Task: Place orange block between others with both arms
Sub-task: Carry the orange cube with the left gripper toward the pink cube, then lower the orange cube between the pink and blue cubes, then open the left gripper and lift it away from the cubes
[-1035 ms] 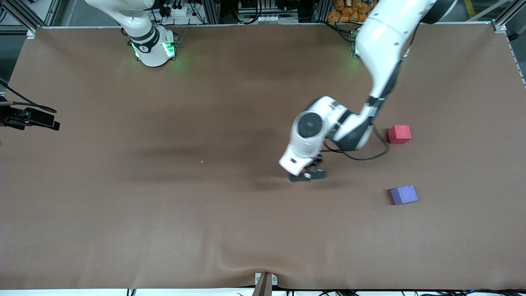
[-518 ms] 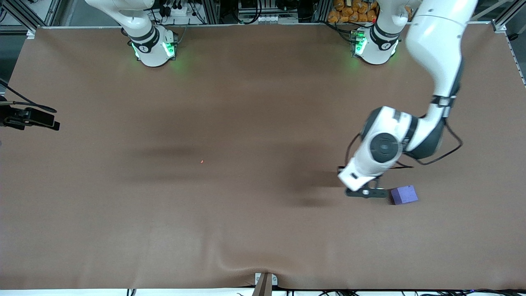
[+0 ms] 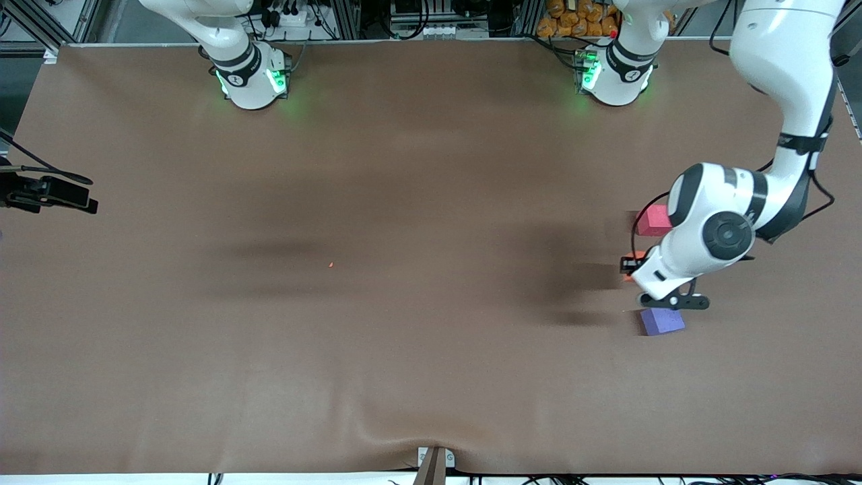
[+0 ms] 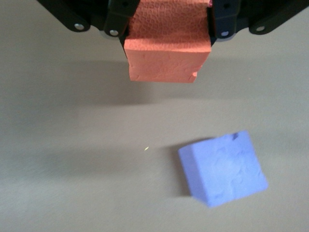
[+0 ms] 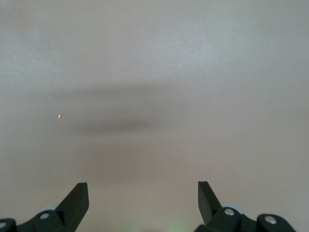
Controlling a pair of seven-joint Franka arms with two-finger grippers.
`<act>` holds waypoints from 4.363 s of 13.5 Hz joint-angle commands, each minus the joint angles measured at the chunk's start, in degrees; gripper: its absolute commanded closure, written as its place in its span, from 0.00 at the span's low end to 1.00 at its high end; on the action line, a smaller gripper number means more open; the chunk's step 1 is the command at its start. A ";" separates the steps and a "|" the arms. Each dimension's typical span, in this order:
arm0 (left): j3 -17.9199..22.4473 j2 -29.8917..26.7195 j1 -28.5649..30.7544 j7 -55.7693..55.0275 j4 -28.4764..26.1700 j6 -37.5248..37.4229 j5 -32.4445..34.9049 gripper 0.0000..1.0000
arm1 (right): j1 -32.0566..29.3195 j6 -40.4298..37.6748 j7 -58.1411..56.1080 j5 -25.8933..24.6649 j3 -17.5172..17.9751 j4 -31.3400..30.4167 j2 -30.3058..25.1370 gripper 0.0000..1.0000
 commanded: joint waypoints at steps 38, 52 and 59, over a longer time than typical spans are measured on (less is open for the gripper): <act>-0.88 4.87 10.45 7.29 -5.36 13.80 1.34 0.00 | -0.12 -3.81 0.04 -3.94 -0.10 2.19 -2.11 0.00; -7.03 1.00 9.66 6.15 15.00 -12.19 1.17 0.00 | -0.21 -3.63 0.48 -3.24 0.25 2.19 -2.02 0.00; -8.96 -5.49 9.92 7.56 21.27 -19.78 0.55 0.00 | -0.12 -3.63 0.57 -3.15 0.25 2.11 -2.02 0.00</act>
